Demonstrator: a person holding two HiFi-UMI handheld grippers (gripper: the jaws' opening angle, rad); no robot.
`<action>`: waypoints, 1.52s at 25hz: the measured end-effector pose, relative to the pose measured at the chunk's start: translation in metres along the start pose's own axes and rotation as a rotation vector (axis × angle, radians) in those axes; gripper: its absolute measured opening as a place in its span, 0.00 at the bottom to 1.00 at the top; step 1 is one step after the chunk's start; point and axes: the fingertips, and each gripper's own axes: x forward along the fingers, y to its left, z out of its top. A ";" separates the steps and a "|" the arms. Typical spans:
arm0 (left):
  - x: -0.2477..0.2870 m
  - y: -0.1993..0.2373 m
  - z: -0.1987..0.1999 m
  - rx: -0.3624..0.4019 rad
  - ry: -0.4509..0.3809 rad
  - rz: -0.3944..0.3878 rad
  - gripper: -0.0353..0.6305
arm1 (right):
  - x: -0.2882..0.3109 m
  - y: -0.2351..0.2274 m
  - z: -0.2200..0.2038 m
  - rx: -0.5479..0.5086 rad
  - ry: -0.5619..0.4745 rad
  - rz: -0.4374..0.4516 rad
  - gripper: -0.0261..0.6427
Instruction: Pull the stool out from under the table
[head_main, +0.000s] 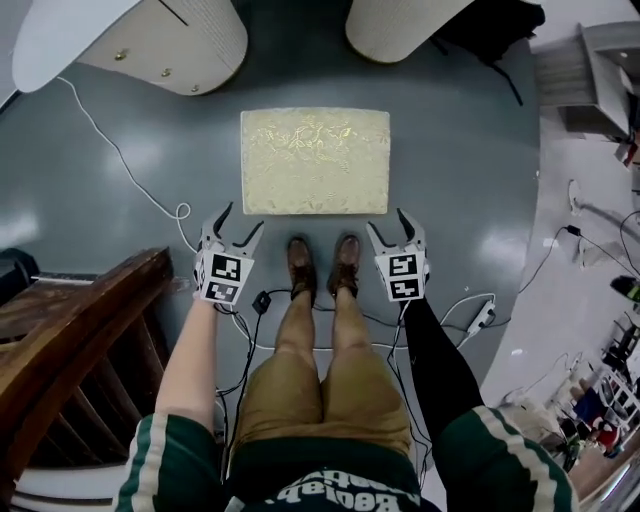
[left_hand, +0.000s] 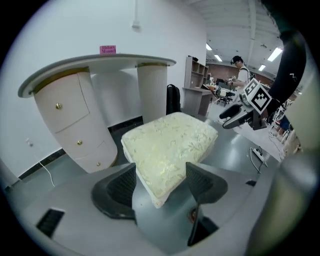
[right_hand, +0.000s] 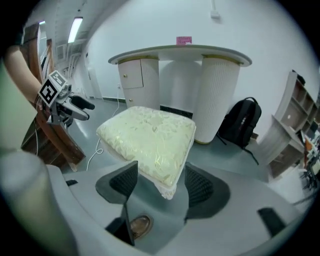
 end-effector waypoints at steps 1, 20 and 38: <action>-0.003 0.002 0.019 0.009 -0.032 0.004 0.55 | -0.005 -0.002 0.014 0.006 -0.021 -0.005 0.50; -0.143 0.025 0.322 0.045 -0.456 0.098 0.55 | -0.167 -0.027 0.295 0.068 -0.475 -0.076 0.42; -0.262 0.044 0.478 0.066 -0.736 0.179 0.55 | -0.298 -0.022 0.464 -0.038 -0.764 -0.103 0.39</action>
